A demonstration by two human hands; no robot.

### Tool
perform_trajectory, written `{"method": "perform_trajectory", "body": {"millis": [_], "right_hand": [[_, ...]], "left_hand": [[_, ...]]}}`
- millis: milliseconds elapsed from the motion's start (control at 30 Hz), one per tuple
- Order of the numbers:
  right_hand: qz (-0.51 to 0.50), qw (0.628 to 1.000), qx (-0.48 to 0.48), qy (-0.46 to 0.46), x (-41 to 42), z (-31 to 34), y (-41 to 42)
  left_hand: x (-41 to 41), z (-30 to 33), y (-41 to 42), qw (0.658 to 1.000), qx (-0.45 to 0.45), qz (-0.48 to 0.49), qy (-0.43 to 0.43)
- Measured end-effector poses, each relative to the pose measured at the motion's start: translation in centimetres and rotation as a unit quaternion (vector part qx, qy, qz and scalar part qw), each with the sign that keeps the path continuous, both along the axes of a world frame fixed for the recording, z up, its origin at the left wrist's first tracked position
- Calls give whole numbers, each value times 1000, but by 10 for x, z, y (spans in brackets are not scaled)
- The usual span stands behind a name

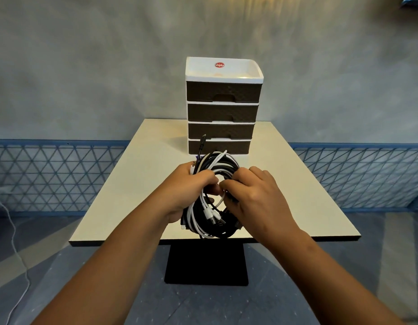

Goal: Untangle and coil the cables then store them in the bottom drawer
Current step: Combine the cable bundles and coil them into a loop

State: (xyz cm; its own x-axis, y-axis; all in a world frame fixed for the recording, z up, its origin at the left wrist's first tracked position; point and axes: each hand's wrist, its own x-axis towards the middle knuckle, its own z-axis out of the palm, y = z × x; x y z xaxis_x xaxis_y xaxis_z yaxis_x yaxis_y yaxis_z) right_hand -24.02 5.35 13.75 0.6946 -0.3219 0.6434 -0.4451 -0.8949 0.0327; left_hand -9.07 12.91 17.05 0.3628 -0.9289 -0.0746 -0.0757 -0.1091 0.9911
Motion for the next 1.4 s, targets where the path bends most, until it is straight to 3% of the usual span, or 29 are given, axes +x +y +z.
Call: {"method": "perform_trajectory", "body": {"millis": [133,467,667,733,867,967,1167,1400], "right_hand": [[36,997,25,-65,-3,-5,6],[58,942,251,-215,-6,-15,13],[145,896,337,-251,-12,-22,11],[157,909,307,-234,-17,-26,10],[133,971,124,-157,-26,-46,7],[102,984,52,-136,-32,-63,7],[103,978,58,-170,-38,-79,17],[127,978,161,-32,-72,-91,-1]], "left_hand": [[4,4,4,1000,2,-19,-14],[7,-4,0,998,-38,6,-52],[15,-14,-7,997,-37,58,19],[19,-14,-7,995,-47,70,49],[23,-11,-7,989,-75,78,102],[23,-10,-8,984,-100,86,122],[9,-15,-15,978,-131,111,116],[-2,-21,-21,989,-97,81,78]]}}
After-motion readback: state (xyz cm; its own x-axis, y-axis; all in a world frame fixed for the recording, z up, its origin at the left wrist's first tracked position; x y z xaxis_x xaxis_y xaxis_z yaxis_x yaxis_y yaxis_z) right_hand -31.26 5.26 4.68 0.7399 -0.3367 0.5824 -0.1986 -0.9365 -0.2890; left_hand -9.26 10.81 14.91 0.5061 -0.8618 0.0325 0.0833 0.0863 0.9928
